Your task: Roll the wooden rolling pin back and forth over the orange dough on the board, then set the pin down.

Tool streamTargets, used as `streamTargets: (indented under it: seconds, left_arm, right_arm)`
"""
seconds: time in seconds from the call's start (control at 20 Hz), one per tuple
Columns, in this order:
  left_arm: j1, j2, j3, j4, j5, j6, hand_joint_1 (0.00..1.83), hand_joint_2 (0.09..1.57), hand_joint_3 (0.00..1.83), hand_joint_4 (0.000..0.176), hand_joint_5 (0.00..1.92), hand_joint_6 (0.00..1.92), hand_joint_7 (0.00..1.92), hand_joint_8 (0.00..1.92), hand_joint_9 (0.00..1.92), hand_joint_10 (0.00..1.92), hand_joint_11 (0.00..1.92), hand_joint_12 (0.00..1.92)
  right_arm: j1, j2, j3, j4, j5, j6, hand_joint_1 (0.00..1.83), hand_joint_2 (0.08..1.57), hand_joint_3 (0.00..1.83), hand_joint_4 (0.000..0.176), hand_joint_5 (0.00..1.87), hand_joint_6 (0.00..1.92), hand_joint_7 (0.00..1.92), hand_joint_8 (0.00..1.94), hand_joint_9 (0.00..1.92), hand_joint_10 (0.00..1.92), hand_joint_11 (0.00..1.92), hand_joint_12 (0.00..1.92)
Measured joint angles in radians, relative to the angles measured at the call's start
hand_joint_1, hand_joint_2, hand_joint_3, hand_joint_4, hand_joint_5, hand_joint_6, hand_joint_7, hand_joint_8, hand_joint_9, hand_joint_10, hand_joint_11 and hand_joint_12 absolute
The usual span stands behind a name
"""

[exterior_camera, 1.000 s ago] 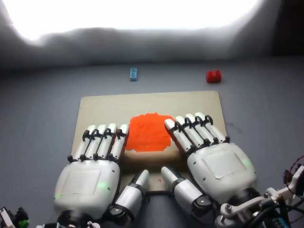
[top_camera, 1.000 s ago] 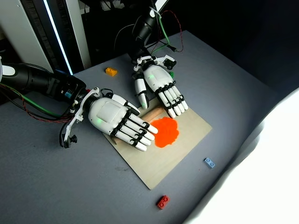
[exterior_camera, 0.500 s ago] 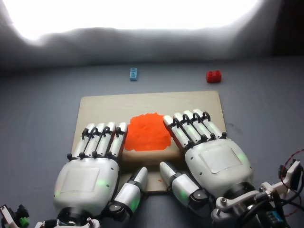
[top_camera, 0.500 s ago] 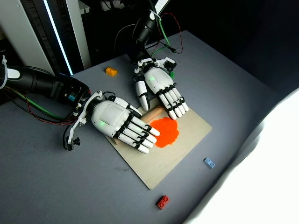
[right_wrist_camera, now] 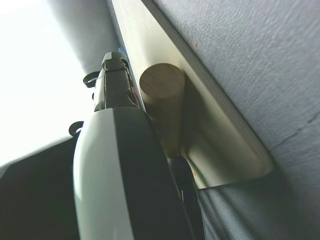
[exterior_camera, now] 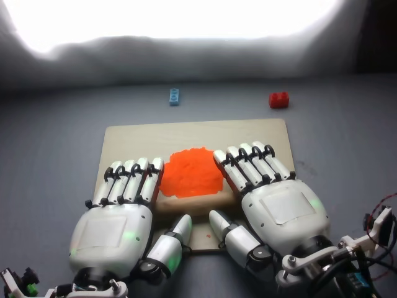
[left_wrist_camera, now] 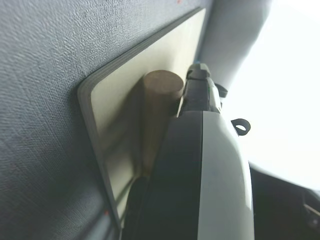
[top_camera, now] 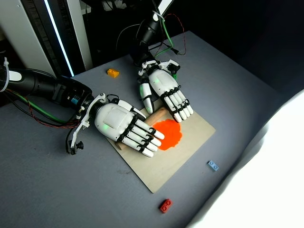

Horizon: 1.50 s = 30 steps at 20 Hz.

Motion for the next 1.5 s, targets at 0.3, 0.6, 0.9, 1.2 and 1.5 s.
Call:
streamTargets:
  seconds: [0.3,0.6,0.9,1.2,1.5]
  left_arm:
    - [-0.009,-0.002,0.006,-0.003,0.018,-0.005,0.00,1.45,0.01,0.000,0.00,0.00,0.00,0.00,0.00,0.00,0.00,0.00]
    - [-0.021,-0.005,0.020,-0.002,0.031,-0.008,0.00,1.44,0.01,0.000,0.00,0.00,0.00,0.00,0.00,0.00,0.00,0.00]
    - [-0.033,-0.007,0.032,0.000,0.050,-0.009,0.00,1.44,0.01,0.000,0.00,0.00,0.00,0.00,0.00,0.00,0.00,0.00]
    - [-0.042,-0.007,0.043,0.001,0.057,-0.010,0.00,1.44,0.01,0.000,0.00,0.00,0.00,0.00,0.00,0.00,0.00,0.00]
    - [-0.057,-0.007,0.064,-0.002,0.087,-0.029,0.00,1.45,0.01,0.000,0.00,0.00,0.00,0.00,0.00,0.00,0.00,0.00]
  right_arm:
    - [0.010,0.000,0.008,0.002,-0.006,0.010,0.00,1.49,0.01,0.000,0.04,0.01,0.03,0.01,0.01,0.00,0.00,0.00]
    - [0.014,0.000,0.018,0.010,-0.016,0.021,0.00,1.49,0.01,0.000,0.05,0.01,0.04,0.01,0.02,0.01,0.00,0.00]
    - [0.031,-0.019,0.046,0.043,-0.024,0.022,0.00,1.48,0.00,0.000,0.06,0.01,0.04,0.01,0.02,0.01,0.00,0.00]
    - [0.036,-0.023,0.069,0.050,-0.027,0.020,0.00,1.48,0.00,0.000,0.05,0.01,0.03,0.00,0.00,0.00,0.00,0.00]
    - [0.047,-0.029,0.087,0.058,-0.026,0.020,0.00,1.48,0.00,0.000,0.04,0.00,0.01,0.00,0.00,0.00,0.00,0.00]
